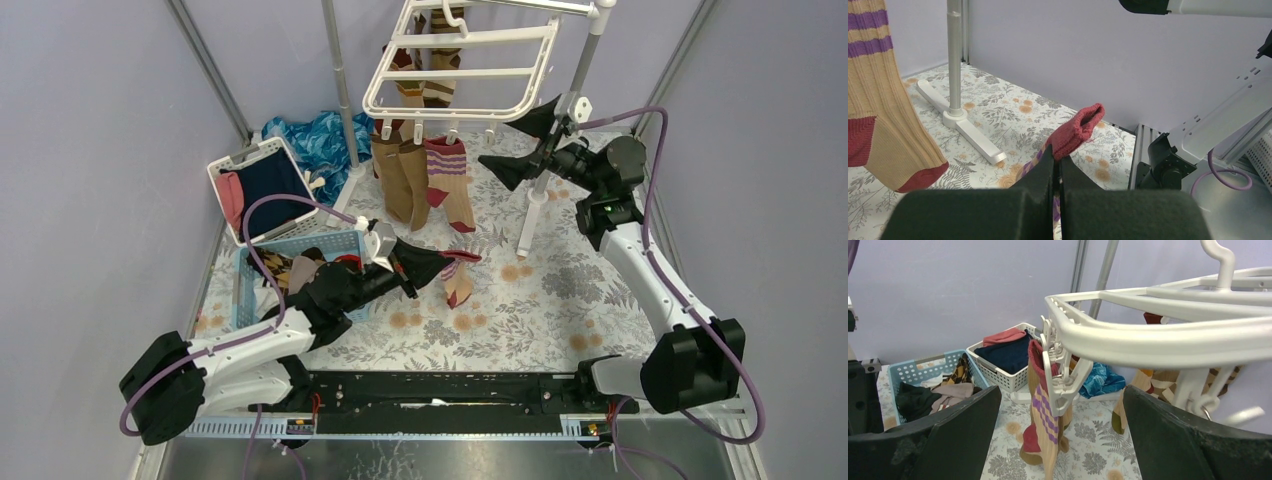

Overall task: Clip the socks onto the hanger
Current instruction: Open the clamp at the hanger.

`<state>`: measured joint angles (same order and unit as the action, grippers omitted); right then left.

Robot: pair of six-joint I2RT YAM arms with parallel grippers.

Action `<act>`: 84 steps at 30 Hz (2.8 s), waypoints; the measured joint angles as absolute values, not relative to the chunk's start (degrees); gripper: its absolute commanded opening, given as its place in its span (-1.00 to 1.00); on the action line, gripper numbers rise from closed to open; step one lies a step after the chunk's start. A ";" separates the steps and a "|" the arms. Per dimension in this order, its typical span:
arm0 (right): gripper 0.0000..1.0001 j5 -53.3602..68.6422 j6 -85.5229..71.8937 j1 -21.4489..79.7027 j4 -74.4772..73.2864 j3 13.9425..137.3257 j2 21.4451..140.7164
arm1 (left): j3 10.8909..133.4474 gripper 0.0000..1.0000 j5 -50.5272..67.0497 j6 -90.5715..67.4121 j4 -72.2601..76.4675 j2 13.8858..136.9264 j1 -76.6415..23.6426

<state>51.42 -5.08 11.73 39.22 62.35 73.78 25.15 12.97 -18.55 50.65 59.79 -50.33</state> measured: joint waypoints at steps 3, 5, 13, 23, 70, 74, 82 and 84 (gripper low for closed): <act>0.99 50.26 -6.09 12.75 40.82 63.00 74.94 | 25.15 -1.00 13.08 -18.59 50.65 60.36 -50.17; 0.99 49.04 -6.85 13.15 41.58 63.09 75.42 | 25.15 -1.00 13.13 -18.65 50.65 60.62 -50.13; 0.99 44.82 -9.52 13.37 44.69 63.16 76.16 | 25.32 -1.00 13.15 -18.90 50.68 61.80 -50.09; 0.71 44.05 -11.44 13.52 46.96 64.18 77.38 | 25.63 -1.00 13.69 -19.40 50.68 62.76 -50.09; 0.19 47.64 -13.85 13.91 47.03 66.17 78.02 | 43.70 -1.00 20.69 -23.46 49.74 76.77 -41.04; 0.30 47.97 -13.82 13.91 47.05 66.17 78.02 | 43.72 -1.00 21.54 -23.68 49.71 76.77 -40.80; 0.32 49.19 -13.78 13.91 47.07 66.17 78.41 | 43.70 -1.00 21.93 -23.94 49.74 76.20 -40.71; 0.29 49.19 -13.78 13.91 47.05 66.17 78.74 | 43.64 -1.00 21.93 -24.10 49.74 75.99 -40.71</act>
<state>49.19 -13.78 13.91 47.05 66.17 78.74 43.64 21.93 -24.10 49.74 75.99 -40.71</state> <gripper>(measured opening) 0.658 0.011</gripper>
